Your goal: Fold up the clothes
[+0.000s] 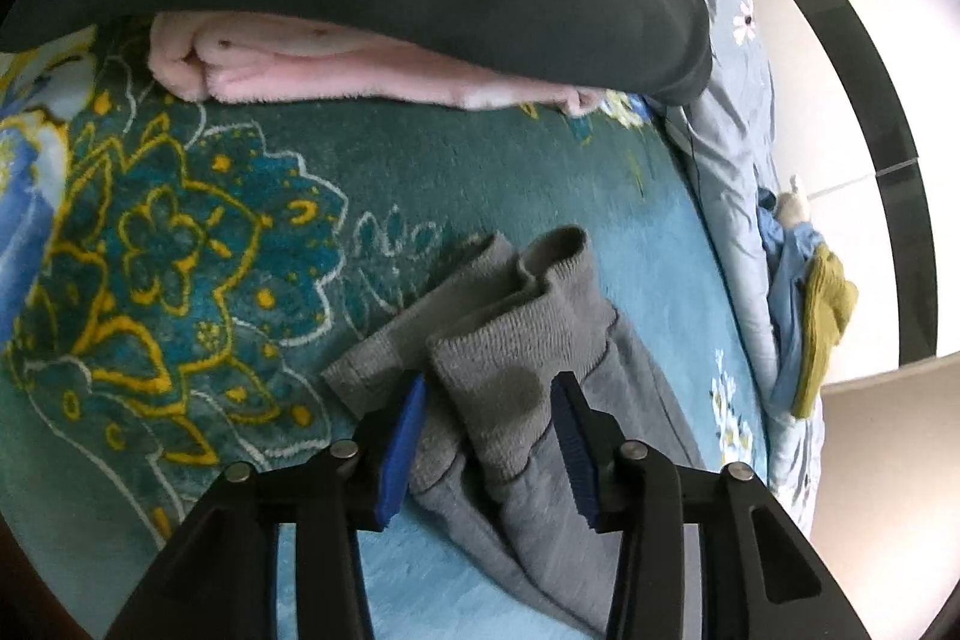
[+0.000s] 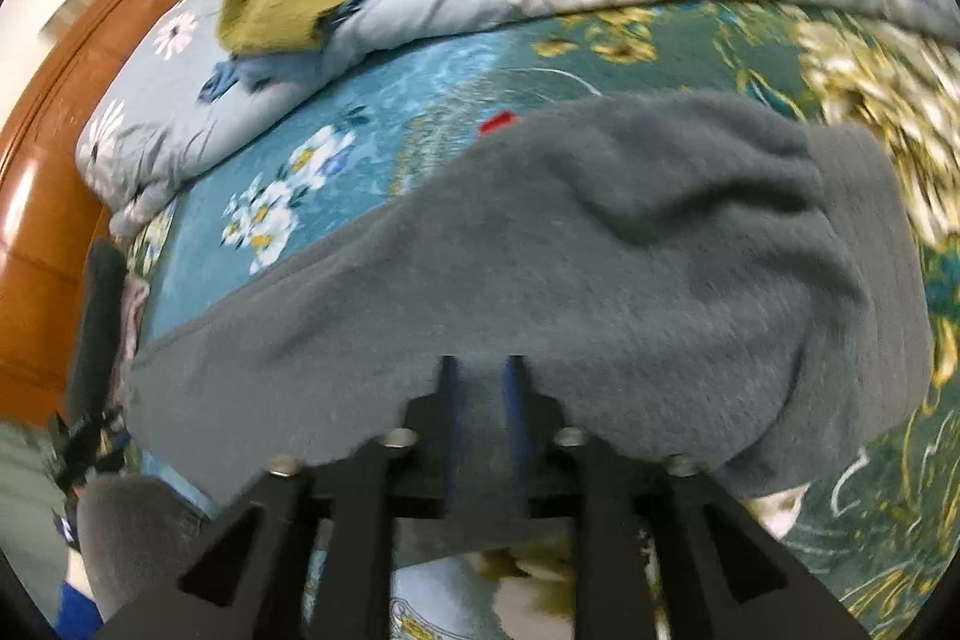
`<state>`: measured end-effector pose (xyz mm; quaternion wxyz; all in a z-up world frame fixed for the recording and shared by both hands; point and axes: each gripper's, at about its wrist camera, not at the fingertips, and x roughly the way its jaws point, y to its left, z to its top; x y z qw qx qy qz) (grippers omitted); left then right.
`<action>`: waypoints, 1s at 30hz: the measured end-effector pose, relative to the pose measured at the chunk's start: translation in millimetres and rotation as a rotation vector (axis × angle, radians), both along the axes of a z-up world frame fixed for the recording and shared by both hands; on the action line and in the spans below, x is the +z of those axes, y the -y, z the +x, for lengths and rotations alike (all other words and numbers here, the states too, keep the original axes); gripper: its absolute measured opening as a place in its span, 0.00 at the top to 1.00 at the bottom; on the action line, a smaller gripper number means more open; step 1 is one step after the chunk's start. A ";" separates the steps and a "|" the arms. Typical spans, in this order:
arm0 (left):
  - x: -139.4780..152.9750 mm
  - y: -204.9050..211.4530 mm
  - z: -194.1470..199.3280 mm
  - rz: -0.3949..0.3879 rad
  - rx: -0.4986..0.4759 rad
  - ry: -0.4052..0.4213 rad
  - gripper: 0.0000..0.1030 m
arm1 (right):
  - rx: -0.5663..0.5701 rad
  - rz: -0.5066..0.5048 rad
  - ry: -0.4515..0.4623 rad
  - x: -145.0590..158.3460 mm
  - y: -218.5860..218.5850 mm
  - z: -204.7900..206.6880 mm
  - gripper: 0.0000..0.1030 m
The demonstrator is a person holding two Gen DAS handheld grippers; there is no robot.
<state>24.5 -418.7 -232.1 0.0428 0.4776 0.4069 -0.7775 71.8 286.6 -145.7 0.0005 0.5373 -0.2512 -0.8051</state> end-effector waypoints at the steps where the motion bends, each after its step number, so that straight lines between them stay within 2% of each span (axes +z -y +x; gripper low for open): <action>1: 0.2 0.4 0.4 0.001 0.025 -0.003 0.64 | -0.010 -0.017 0.001 -1.3 -2.3 1.5 0.58; 2: -1.0 0.6 0.1 0.011 0.042 -0.002 0.81 | -0.018 -0.028 0.001 -1.8 -4.1 3.1 0.51; 5: -4.0 2.8 1.3 0.038 0.076 -0.009 0.94 | -0.038 -0.029 -0.002 0.0 -7.6 7.8 0.49; 7: 2.2 3.7 4.2 0.037 0.091 -0.043 0.95 | -0.054 -0.038 -0.001 0.6 -10.7 11.2 0.42; 10: 19.0 13.5 15.6 0.020 0.132 -0.119 0.95 | -0.064 -0.047 -0.003 2.0 -13.7 15.4 0.42; 14: 2.7 12.6 14.8 -0.023 0.077 -0.053 0.95 | -0.073 -0.061 -0.007 2.4 -17.4 20.2 0.42; 18: -0.8 4.3 12.2 -0.084 0.065 -0.038 0.90 | -0.071 -0.067 0.004 -0.9 -15.4 20.2 0.42; 19: 0.7 1.3 10.6 -0.120 0.058 -0.024 0.85 | -0.064 -0.067 0.003 -0.4 -14.1 19.6 0.42; 22: 4.6 -8.5 5.0 -0.283 0.033 0.036 0.57 | -0.038 -0.054 -0.005 3.2 -9.7 18.3 0.42; 23: 3.4 -9.3 5.1 -0.305 0.025 0.036 0.55 | -0.032 -0.050 -0.007 4.1 -8.7 17.9 0.42; 25: -2.5 -7.9 2.9 -0.280 0.027 0.046 0.51 | -0.029 -0.051 -0.007 3.7 -8.9 17.1 0.42; 27: -13.5 5.5 8.9 -0.195 0.058 0.039 0.50 | -0.032 -0.056 -0.004 2.2 -10.3 17.1 0.42; 28: -20.9 12.9 10.7 -0.112 0.092 0.023 0.50 | -0.034 -0.058 -0.003 1.5 -11.0 17.4 0.42; 30: -29.6 24.4 16.9 0.000 0.147 -0.003 0.50 | -0.037 -0.062 -0.001 0.4 -12.2 18.7 0.42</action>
